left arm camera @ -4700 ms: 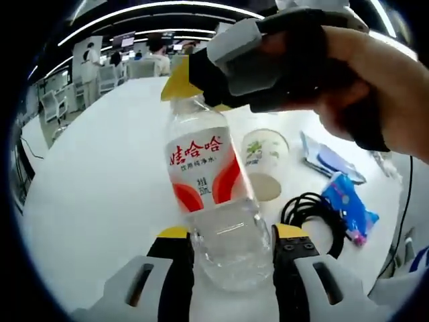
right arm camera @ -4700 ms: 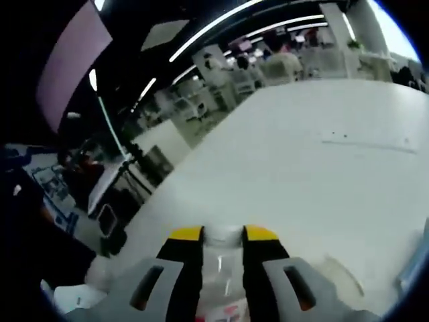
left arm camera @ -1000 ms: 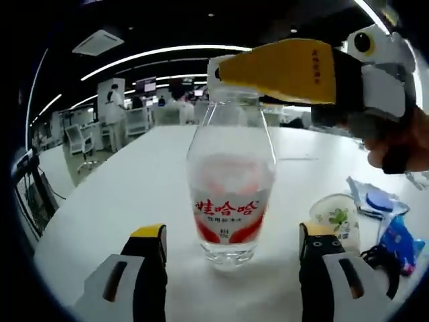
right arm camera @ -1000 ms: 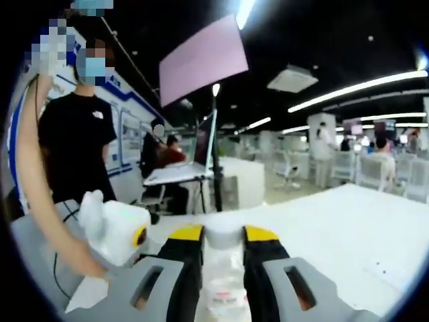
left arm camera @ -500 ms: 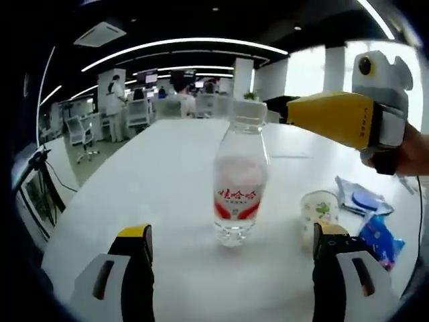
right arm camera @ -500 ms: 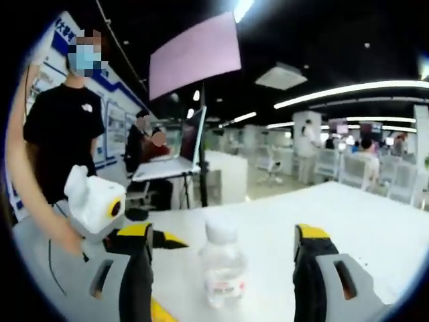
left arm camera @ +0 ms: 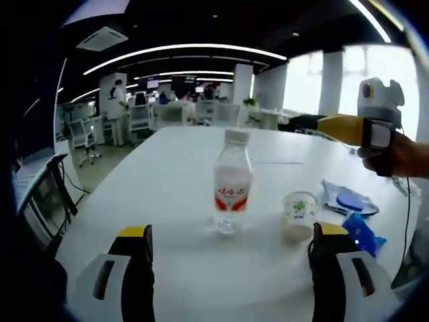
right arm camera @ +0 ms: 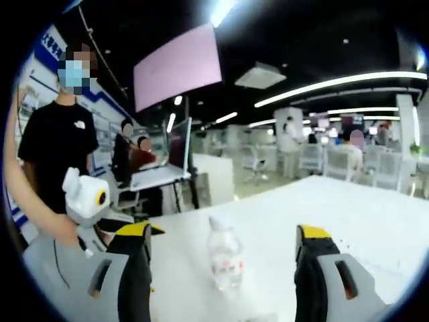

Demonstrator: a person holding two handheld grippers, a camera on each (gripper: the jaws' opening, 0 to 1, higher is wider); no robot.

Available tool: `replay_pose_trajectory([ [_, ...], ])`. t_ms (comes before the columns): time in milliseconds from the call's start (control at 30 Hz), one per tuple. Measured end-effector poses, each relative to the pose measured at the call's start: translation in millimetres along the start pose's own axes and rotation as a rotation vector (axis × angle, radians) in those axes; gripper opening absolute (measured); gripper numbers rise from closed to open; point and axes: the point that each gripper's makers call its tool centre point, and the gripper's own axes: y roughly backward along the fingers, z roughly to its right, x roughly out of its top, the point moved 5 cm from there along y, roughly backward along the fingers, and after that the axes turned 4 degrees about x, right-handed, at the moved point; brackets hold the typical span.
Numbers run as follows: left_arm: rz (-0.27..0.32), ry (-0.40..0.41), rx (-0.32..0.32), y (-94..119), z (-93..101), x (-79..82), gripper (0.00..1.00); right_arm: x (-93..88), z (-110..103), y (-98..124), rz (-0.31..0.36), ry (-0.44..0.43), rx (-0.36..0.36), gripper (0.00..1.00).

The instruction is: Arrange the tabletop items into an orderly group along one side of the table until the central work area is clear of visible clutter.

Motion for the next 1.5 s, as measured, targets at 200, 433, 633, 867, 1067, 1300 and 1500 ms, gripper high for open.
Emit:
replay_pose_trajectory([
  [200,0.006,-0.026,-0.004,18,0.7,4.7,0.95,9.9,-15,18,0.006,0.013,-0.013,0.85],
  [433,0.008,-0.031,-0.017,36,6.3,5.0,0.93,4.9,-28,45,-0.015,-0.007,-0.011,0.81],
  [633,0.002,-0.051,-0.039,48,9.0,-0.3,0.92,4.7,-38,63,0.003,-0.021,-0.048,0.80],
  [867,-0.009,-0.081,-0.051,56,8.7,-0.6,0.92,0.3,-48,73,-0.010,-0.018,-0.055,0.79],
  [1067,-0.037,-0.143,-0.062,62,11.7,8.0,0.92,0.6,-36,83,0.031,-0.051,-0.075,0.78],
  [1300,-0.046,-0.124,-0.056,56,17.3,8.7,0.90,-14.4,-32,103,-0.003,-0.084,-0.085,0.74],
  [1500,-0.083,-0.115,-0.081,51,32.5,-3.2,0.88,-25.0,-15,123,-0.017,-0.140,-0.128,0.71],
])
